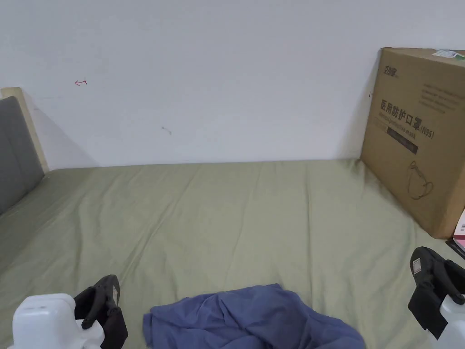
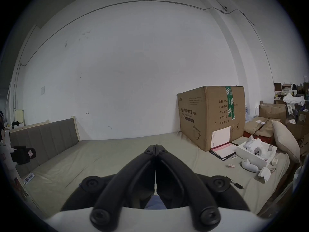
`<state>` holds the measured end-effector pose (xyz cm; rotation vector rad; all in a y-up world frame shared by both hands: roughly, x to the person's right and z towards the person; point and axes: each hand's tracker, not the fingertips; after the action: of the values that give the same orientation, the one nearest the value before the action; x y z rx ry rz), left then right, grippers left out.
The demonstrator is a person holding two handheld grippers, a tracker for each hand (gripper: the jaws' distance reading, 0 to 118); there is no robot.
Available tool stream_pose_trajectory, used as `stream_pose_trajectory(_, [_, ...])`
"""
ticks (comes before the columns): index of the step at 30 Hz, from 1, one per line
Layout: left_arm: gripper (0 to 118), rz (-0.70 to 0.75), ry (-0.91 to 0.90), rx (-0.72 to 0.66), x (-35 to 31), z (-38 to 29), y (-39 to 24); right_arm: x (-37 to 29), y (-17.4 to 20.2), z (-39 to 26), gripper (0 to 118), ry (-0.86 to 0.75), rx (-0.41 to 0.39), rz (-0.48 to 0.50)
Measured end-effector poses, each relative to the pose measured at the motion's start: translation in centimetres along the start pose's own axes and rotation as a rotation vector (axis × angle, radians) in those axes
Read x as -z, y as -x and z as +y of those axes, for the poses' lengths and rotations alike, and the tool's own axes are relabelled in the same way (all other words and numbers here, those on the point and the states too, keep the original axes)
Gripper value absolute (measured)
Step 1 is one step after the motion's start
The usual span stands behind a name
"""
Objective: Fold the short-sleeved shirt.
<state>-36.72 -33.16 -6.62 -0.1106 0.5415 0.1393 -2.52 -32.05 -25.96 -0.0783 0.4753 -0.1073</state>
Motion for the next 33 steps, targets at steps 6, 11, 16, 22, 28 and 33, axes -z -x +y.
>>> stream_pose_trajectory(6, [0,-0.216,0.514,-0.107,10.9,3.7,2.3,0.7,-0.1,0.6,0,0.081,-0.025,0.025])
stream_pose_trajectory(11, [0,-0.196,0.972,-0.087,24.5,-2.9,3.7,1.9,-0.6,-0.2,0,0.166,-0.011,0.032])
stream_pose_trajectory(16, [118,-0.125,1.05,-0.012,29.2,-9.9,3.8,3.2,-1.5,-1.5,0,0.239,0.013,0.002])
stream_pose_trajectory(22, [114,-0.087,1.118,-0.087,31.2,-15.7,4.0,4.4,-2.0,-2.8,0,0.296,-0.02,-0.017])
stream_pose_trajectory(28, [108,-0.14,0.894,0.119,27.2,-11.8,2.6,8.4,-2.3,-4.2,0,0.444,-0.005,0.027])
stream_pose_trajectory(33, [8,-0.268,0.751,-0.154,21.5,-7.3,5.8,15.4,-3.3,-5.8,0,0.684,0.173,0.11])
